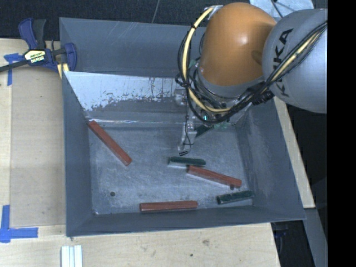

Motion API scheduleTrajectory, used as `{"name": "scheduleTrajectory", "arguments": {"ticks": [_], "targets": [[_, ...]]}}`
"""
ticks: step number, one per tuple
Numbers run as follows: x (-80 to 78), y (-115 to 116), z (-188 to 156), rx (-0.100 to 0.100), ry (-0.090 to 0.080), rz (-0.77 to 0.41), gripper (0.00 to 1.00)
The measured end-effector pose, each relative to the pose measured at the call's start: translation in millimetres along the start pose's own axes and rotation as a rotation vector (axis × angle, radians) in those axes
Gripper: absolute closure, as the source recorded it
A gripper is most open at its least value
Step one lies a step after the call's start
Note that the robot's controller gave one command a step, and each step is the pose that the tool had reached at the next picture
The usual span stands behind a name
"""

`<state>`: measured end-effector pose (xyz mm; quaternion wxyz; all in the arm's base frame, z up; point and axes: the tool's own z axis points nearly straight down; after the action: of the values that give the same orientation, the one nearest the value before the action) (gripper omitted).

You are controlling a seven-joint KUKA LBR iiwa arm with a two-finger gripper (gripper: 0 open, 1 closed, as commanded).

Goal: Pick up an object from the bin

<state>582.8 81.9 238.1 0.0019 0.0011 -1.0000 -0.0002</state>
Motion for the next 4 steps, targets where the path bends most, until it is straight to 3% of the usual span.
{"name": "scheduleTrajectory", "arguments": {"ticks": [1,2,3,4], "targets": [[-1.5,-0.4,-4.1,-0.001,-0.008,0.002,0.0],[-13.4,21.3,96.5,-0.001,-0.007,0.126,1.0],[-13.4,21.1,96.5,-0.001,-0.007,0.127,1.0],[-8.8,10.5,55.3,0.0,0.002,0.127,1.0]]}}
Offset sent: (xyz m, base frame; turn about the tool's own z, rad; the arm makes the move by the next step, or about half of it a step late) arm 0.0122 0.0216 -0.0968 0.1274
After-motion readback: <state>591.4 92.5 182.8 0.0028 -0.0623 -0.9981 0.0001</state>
